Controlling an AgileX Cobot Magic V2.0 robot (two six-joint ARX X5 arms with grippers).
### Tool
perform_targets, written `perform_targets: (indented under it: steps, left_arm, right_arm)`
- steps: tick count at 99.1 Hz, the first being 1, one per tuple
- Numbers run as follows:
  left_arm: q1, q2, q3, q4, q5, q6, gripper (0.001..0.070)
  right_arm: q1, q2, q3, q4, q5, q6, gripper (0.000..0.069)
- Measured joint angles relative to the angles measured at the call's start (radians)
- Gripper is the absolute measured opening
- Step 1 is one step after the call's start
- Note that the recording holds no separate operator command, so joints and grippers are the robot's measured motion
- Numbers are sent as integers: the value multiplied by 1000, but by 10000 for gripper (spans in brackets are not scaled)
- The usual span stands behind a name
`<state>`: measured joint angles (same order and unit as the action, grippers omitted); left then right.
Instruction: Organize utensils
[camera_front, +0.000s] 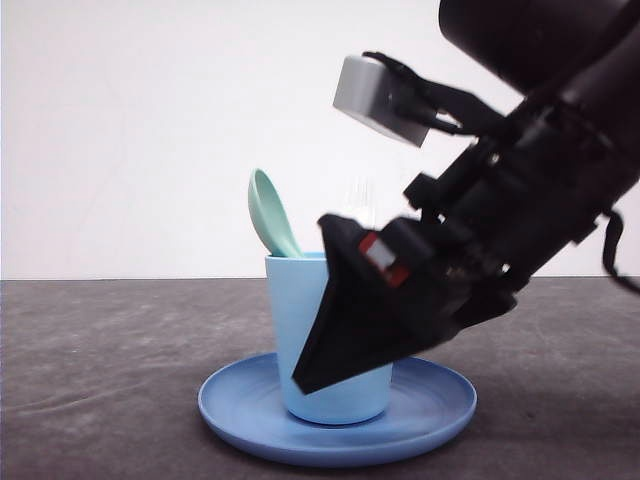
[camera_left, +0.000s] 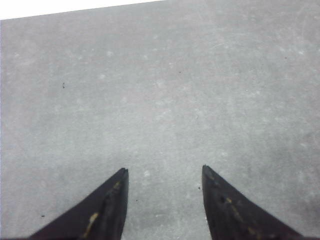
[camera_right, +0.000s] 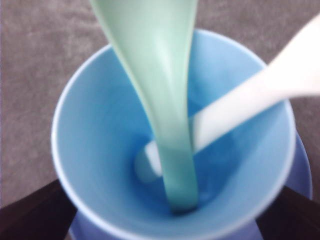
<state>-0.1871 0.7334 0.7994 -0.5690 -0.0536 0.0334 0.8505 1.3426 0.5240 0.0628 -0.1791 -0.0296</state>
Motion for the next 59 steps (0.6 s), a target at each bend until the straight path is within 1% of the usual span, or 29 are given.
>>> perform_targets:
  steps: [10,18,34,46,59]
  left_arm:
    - [0,0,0,0,0,0,276]
    - [0,0,0,0,0,0,276]
    - [0,0,0,0,0,0,276]
    - [0,0,0,0,0,0,276]
    - [0,0,0,2,0,0,276]
  right_arm:
    - [-6,-46,27,-106,6,0,629]
    - [-12,-90,47,-203,29,0,629]
    - [-52,-204,70,-397,112,2,629]
    - [-129,-301,101,-527,184,34,629]
    - [-251,-387,172,-642,198,80,629]
